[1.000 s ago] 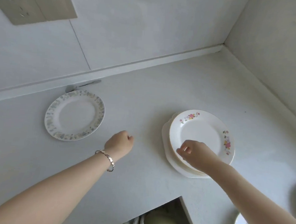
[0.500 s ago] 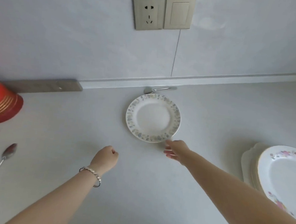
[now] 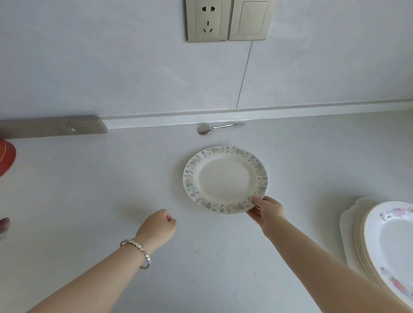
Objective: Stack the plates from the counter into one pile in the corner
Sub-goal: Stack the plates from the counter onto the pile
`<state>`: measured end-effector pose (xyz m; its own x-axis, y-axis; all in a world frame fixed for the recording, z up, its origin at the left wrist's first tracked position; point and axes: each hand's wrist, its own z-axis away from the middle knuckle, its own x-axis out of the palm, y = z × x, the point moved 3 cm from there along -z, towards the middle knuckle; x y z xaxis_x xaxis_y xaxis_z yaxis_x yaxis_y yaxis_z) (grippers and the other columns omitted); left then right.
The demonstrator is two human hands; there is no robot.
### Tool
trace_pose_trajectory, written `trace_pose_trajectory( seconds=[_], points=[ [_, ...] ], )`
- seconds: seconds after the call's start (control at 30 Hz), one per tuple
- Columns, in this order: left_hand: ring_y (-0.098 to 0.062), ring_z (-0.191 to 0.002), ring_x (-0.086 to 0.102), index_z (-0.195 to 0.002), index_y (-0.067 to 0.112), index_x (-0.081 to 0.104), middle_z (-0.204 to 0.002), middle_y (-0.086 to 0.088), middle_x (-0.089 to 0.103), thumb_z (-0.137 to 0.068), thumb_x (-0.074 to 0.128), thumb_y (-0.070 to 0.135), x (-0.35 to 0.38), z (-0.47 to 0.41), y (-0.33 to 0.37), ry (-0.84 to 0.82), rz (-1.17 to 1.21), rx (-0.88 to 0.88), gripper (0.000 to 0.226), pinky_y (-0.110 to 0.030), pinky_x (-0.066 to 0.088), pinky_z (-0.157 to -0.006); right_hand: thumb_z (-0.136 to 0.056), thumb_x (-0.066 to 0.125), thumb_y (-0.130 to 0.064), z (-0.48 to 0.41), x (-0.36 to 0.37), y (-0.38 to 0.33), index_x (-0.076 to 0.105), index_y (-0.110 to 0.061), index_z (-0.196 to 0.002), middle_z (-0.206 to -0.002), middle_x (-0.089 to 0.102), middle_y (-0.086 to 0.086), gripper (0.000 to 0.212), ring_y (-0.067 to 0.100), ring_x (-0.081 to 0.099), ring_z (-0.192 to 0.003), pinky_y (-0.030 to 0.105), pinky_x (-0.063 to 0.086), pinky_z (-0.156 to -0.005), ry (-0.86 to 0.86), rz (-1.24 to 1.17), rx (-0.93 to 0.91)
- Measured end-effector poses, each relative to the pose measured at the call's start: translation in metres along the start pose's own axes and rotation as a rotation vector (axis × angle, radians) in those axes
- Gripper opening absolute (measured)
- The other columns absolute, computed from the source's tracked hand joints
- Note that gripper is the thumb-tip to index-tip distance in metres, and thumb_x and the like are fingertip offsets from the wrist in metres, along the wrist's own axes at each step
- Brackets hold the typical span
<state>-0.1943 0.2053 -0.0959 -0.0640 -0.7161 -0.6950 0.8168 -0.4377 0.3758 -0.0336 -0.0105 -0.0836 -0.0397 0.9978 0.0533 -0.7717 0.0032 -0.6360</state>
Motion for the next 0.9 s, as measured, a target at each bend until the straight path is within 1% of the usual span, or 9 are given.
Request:
trace_pose_trajectory(
  seconds=[0.07,0.17,0.23,0.33,0.47,0.67,0.73,0.8,0.9],
  points=[
    [-0.025,-0.07,0.053,-0.067,0.019,0.044,-0.078,-0.008,0.065,-0.087,0.043,0.021,0.007,0.005,0.015,-0.014,-0.018,0.022,0.02,-0.027,0.04,-0.066,-0.086,0.057,0.004,0.009,-0.037,-0.008,0.063,-0.004,-0.076,-0.074,0.07,0.009,0.014,0.019,0.068,-0.065,0.024,0.055,-0.059,-0.002,0.003,-0.038],
    [-0.025,-0.072,0.052,-0.066,0.019,0.042,-0.078,-0.007,0.064,-0.088,0.042,0.02,0.02,0.015,0.046,-0.019,-0.061,0.08,0.022,-0.027,0.039,-0.067,-0.085,0.058,0.003,0.026,-0.1,-0.025,0.065,-0.005,-0.079,-0.06,0.073,0.001,0.012,0.013,0.07,-0.054,0.019,0.055,-0.048,0.004,0.004,-0.128],
    [-0.024,-0.071,0.051,-0.067,0.018,0.042,-0.077,-0.006,0.063,-0.087,0.042,0.019,0.034,0.026,0.073,-0.029,-0.081,0.124,0.02,-0.027,0.038,-0.066,-0.086,0.056,0.002,0.039,-0.147,-0.04,0.066,-0.006,-0.079,-0.059,0.073,-0.001,0.014,0.01,0.07,-0.053,0.018,0.056,-0.048,0.014,0.004,-0.203],
    [-0.023,-0.066,0.049,-0.068,0.017,0.041,-0.074,-0.005,0.061,-0.086,0.04,0.019,0.063,0.044,0.119,-0.061,-0.102,0.188,0.018,-0.027,0.037,-0.063,-0.087,0.056,-0.002,0.06,-0.22,-0.063,0.068,-0.006,-0.08,-0.064,0.075,0.001,0.015,0.012,0.071,-0.058,0.019,0.057,-0.052,0.041,0.008,-0.307],
    [-0.023,-0.065,0.048,-0.066,0.018,0.039,-0.074,-0.006,0.062,-0.086,0.041,0.019,0.106,0.069,0.183,-0.102,-0.13,0.292,0.02,-0.028,0.038,-0.063,-0.088,0.055,-0.004,0.084,-0.315,-0.075,0.068,-0.006,-0.082,-0.063,0.074,0.001,0.015,0.011,0.071,-0.057,0.018,0.057,-0.053,0.118,-0.022,-0.384],
    [-0.023,-0.067,0.054,-0.067,0.017,0.043,-0.082,-0.014,0.07,-0.086,0.042,0.02,0.147,0.094,0.249,-0.083,-0.175,0.4,0.019,-0.032,0.044,-0.066,-0.089,0.052,0.0,0.092,-0.411,-0.053,0.065,-0.004,-0.083,-0.062,0.074,0.001,0.015,0.012,0.07,-0.055,0.02,0.057,-0.05,0.203,-0.162,-0.307],
    [-0.023,-0.067,0.054,-0.067,0.017,0.042,-0.078,-0.013,0.067,-0.086,0.043,0.02,0.157,0.101,0.263,-0.088,-0.173,0.421,0.019,-0.038,0.05,-0.072,-0.089,0.052,0.0,0.088,-0.43,-0.043,0.065,-0.004,-0.083,-0.062,0.074,0.001,0.015,0.012,0.07,-0.054,0.02,0.057,-0.05,0.226,-0.198,-0.278],
    [-0.025,-0.068,0.058,-0.068,0.017,0.042,-0.079,-0.014,0.067,-0.086,0.043,0.02,0.164,0.106,0.272,-0.098,-0.176,0.429,0.018,-0.041,0.052,-0.079,-0.088,0.053,0.001,0.081,-0.442,-0.034,0.065,-0.003,-0.082,-0.061,0.074,0.001,0.015,0.012,0.07,-0.053,0.02,0.057,-0.05,0.242,-0.231,-0.25],
    [-0.032,-0.085,0.069,-0.07,0.017,0.043,-0.081,-0.012,0.065,-0.086,0.043,0.019,0.17,0.111,0.282,-0.103,-0.171,0.418,0.017,-0.04,0.053,-0.081,-0.088,0.054,0.002,0.071,-0.447,-0.026,0.065,-0.002,-0.083,-0.061,0.074,0.002,0.013,0.012,0.07,-0.053,0.021,0.058,-0.051,0.235,-0.27,-0.228]
  ],
)
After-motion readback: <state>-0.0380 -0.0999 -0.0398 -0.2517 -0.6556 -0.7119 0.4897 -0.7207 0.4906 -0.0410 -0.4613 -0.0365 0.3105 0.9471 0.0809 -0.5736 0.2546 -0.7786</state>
